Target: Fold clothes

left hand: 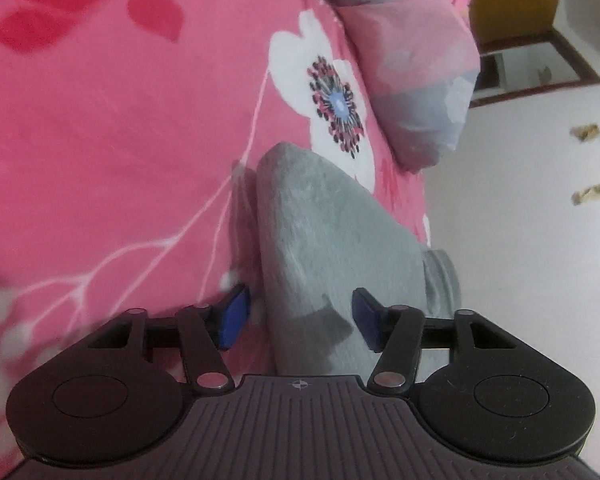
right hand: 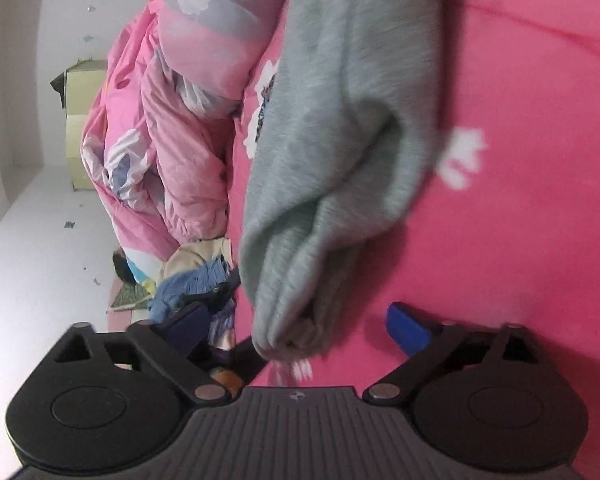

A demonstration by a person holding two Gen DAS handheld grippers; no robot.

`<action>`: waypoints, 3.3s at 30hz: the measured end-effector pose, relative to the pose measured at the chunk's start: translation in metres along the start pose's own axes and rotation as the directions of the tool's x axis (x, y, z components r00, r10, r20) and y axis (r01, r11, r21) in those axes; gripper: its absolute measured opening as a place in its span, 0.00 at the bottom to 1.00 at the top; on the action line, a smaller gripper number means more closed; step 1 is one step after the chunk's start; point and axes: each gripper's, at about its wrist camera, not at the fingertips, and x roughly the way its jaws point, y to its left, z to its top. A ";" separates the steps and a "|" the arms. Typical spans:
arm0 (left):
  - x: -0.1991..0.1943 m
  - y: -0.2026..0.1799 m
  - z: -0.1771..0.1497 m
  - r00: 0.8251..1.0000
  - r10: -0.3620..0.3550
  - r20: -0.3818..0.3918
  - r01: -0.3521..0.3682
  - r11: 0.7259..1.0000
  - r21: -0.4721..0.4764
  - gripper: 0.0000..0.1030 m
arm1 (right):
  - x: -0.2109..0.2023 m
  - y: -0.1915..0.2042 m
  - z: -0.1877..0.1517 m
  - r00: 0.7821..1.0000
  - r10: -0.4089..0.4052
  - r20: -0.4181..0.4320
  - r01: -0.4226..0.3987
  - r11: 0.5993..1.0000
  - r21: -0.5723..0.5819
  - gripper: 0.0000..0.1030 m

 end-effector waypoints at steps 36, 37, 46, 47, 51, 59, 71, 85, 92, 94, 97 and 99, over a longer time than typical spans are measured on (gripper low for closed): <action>-0.255 0.128 0.019 0.962 0.165 0.219 -0.131 0.978 -0.160 0.18 | 0.219 0.083 -0.236 0.934 -0.136 -0.330 0.034 0.954 -0.298 0.45; -0.255 0.133 0.017 0.954 0.199 0.224 -0.162 0.972 -0.170 0.26 | 0.224 0.076 -0.237 0.912 -0.181 -0.368 0.069 0.952 -0.297 0.43; -0.289 0.084 -0.014 0.866 0.218 0.451 -0.257 0.966 0.028 0.33 | 0.051 0.057 -0.158 0.956 -0.159 -0.246 0.031 0.890 -0.455 0.54; -0.288 0.075 -0.019 0.865 0.213 0.455 -0.273 0.960 0.069 0.34 | 0.027 0.060 -0.146 0.972 -0.155 -0.178 0.046 0.865 -0.500 0.54; -0.258 0.038 -0.033 0.899 0.189 0.396 -0.298 0.925 0.234 0.36 | -0.031 0.088 -0.096 0.978 -0.128 0.167 0.208 0.719 -0.664 0.53; -0.142 -0.042 -0.065 0.969 0.177 0.173 -0.245 0.774 0.583 0.41 | 0.042 0.112 -0.029 0.914 -0.214 0.346 0.403 0.365 -0.839 0.38; -0.036 -0.082 -0.089 0.975 0.223 0.011 -0.151 0.621 0.769 0.41 | 0.006 0.109 -0.048 0.940 -0.138 0.312 0.340 0.329 -0.881 0.04; -0.024 -0.062 -0.098 0.980 0.197 -0.034 -0.103 0.645 0.757 0.41 | 0.123 0.135 0.078 0.943 -0.324 -0.073 0.108 0.508 -0.854 0.73; -0.026 -0.055 -0.094 0.988 0.151 -0.042 -0.072 0.675 0.734 0.41 | 0.159 0.142 0.092 0.869 -0.374 -0.323 -0.029 0.614 -0.789 0.67; -0.026 -0.053 -0.093 0.989 0.140 -0.043 -0.065 0.682 0.729 0.41 | 0.150 0.147 0.087 0.875 -0.324 -0.360 -0.085 0.629 -0.773 0.67; -0.026 -0.051 -0.090 0.991 0.127 -0.044 -0.057 0.694 0.718 0.41 | 0.139 0.144 0.082 0.870 -0.308 -0.386 -0.106 0.648 -0.755 0.67; -0.026 -0.048 -0.089 0.992 0.117 -0.044 -0.051 0.700 0.712 0.41 | 0.137 0.134 0.075 0.864 -0.378 -0.332 -0.034 0.615 -0.788 0.67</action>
